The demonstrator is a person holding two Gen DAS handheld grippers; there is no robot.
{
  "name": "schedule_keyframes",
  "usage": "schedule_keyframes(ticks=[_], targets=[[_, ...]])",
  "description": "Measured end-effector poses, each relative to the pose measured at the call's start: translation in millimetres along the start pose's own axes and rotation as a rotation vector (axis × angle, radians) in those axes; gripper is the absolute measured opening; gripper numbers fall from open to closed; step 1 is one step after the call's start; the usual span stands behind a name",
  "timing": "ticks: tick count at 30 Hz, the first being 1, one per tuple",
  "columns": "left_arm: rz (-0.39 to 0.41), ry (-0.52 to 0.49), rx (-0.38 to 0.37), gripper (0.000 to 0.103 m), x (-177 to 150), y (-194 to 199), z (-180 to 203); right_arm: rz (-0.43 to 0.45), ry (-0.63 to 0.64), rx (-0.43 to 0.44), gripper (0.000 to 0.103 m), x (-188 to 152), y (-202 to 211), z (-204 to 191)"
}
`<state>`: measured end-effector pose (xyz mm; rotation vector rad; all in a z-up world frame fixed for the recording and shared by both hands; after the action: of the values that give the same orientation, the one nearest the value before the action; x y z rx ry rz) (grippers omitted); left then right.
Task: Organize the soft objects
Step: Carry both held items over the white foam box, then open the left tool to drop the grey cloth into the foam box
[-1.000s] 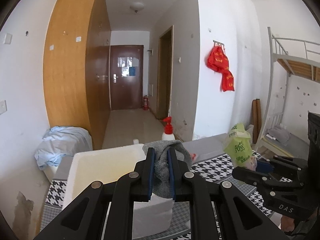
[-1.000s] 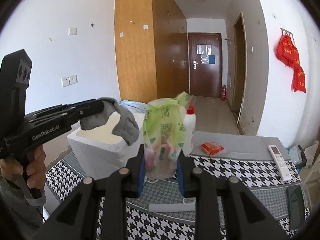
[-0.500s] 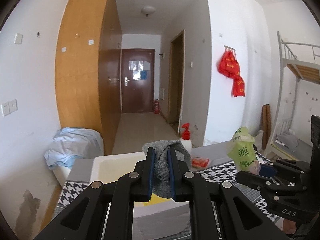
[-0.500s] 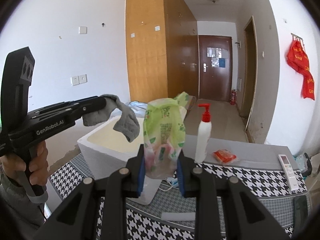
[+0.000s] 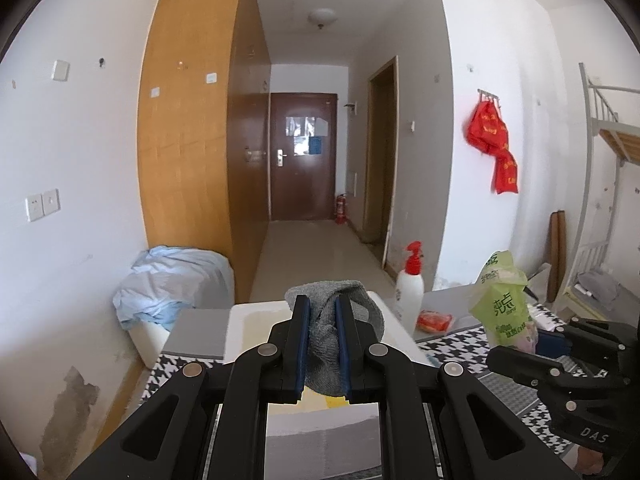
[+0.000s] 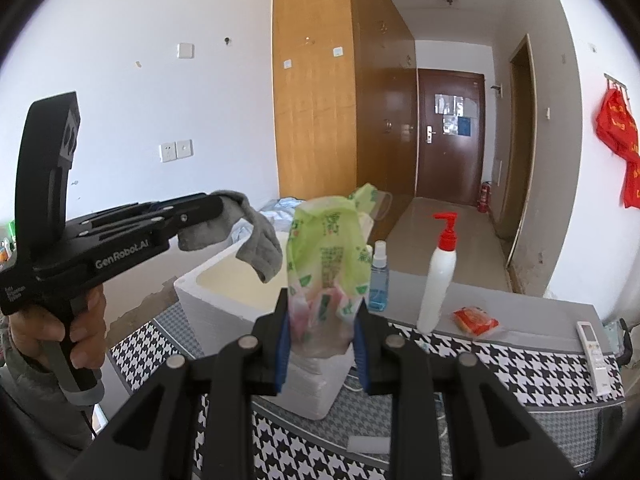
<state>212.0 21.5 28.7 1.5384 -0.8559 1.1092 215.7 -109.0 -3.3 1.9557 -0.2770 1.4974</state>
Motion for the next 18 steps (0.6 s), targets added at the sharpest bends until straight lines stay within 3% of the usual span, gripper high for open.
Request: schedule_keyframes(ticks=[18], targets=[[-0.06,0.011,-0.016,0.014,-11.1,-30.7,-8.5,-0.042,-0.001,-0.009,0.031,0.0,-27.5,-2.9]])
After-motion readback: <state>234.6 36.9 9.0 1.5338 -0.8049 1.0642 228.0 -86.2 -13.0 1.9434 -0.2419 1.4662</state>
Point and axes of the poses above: each gripper's, at about its wrist camera, not at the fingertips, and y roughly against the way its jaws point, z to its right, x to its top, the point moved 9 cm from there along -y, roughly the way its jaws point, and after that the axes turned 13 degrees about x, right-handed, at the moved point
